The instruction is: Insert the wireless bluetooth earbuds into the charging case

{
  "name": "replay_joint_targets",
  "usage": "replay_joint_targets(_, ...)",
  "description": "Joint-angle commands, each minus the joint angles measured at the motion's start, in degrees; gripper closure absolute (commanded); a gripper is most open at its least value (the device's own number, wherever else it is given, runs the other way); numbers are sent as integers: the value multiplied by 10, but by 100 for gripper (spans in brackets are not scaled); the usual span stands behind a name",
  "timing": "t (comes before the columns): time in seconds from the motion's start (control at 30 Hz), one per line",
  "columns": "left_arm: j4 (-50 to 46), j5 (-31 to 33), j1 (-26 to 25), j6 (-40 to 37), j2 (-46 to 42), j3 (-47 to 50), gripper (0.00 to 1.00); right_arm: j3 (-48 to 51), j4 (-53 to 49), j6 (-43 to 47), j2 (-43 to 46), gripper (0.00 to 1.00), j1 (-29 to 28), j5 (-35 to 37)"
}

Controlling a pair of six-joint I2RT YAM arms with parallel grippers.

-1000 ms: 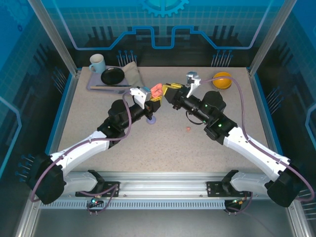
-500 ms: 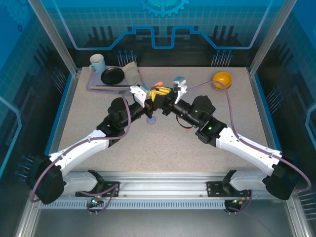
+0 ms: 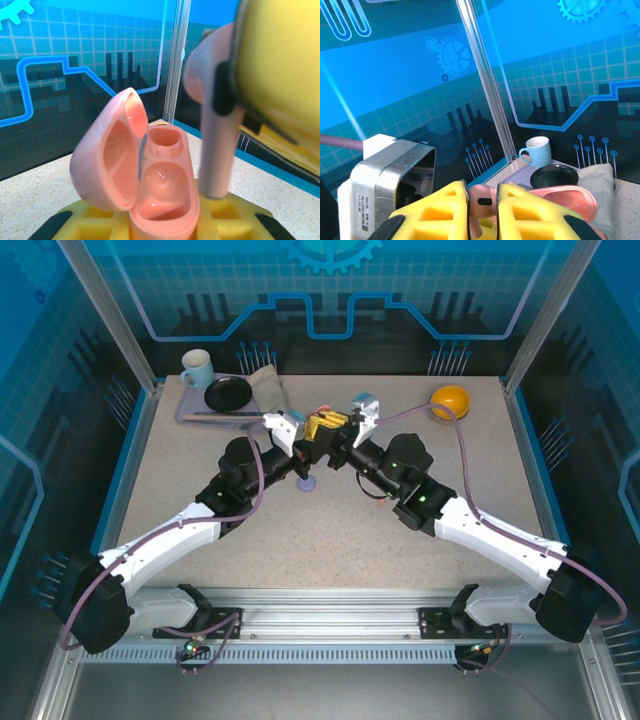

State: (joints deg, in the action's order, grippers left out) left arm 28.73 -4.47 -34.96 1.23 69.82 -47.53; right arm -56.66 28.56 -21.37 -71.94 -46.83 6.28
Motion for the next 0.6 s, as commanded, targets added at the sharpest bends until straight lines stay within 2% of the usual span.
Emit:
replay_joint_targets(0.0, 11, -15, 5, 6, -8, -21, 100, -9, 20, -4, -5, 84, 8, 11)
replay_joint_targets(0.57, 8, -14, 5, 4, -7, -26, 100, 10, 4, -19, 13, 86, 24, 7)
